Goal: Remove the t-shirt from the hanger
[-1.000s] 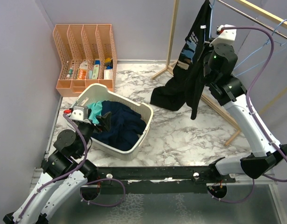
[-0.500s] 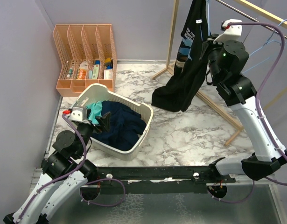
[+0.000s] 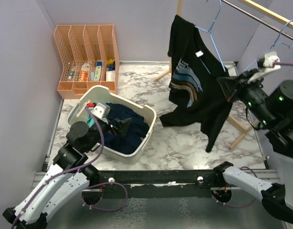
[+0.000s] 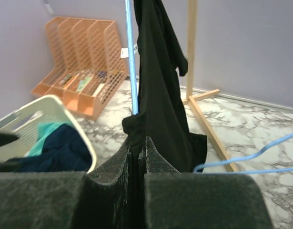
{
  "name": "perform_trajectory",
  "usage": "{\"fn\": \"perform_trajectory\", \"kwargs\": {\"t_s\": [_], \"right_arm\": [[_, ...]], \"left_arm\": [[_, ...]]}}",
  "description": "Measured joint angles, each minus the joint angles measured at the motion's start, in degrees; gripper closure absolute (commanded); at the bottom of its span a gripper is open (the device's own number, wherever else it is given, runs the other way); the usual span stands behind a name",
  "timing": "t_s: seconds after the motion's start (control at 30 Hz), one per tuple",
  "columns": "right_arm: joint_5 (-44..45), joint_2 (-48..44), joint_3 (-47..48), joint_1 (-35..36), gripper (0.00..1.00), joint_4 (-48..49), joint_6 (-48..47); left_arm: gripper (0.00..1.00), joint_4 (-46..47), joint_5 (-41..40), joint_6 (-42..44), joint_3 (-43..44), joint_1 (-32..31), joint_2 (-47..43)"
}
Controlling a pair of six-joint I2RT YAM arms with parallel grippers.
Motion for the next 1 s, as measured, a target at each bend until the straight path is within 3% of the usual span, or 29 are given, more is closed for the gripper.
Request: {"fn": "perform_trajectory", "kwargs": {"t_s": [0.27, 0.43, 0.73, 1.0], "right_arm": [[-9.86, -11.19, -2.89, 0.00, 0.99, -12.33, 0.07], [-16.33, -15.58, -7.78, 0.00, 0.99, -17.94, 0.07], [-29.77, -21.33, -15.61, 0.00, 0.99, -21.29, 0.11], [-33.09, -23.58, -16.00, 0.00, 0.99, -21.29, 0.11]], "left_arm": [[0.03, 3.85, 16.28, 1.01, 9.84, 0.00, 12.83], [0.03, 11.02, 26.45, 0.87, 23.45, 0.04, 22.93], [0.03, 19.32, 40.61, -2.08, 34.38, 0.04, 36.87], [0.06, 27.43, 51.95, -11.21, 38.14, 0.04, 48.11]]}}
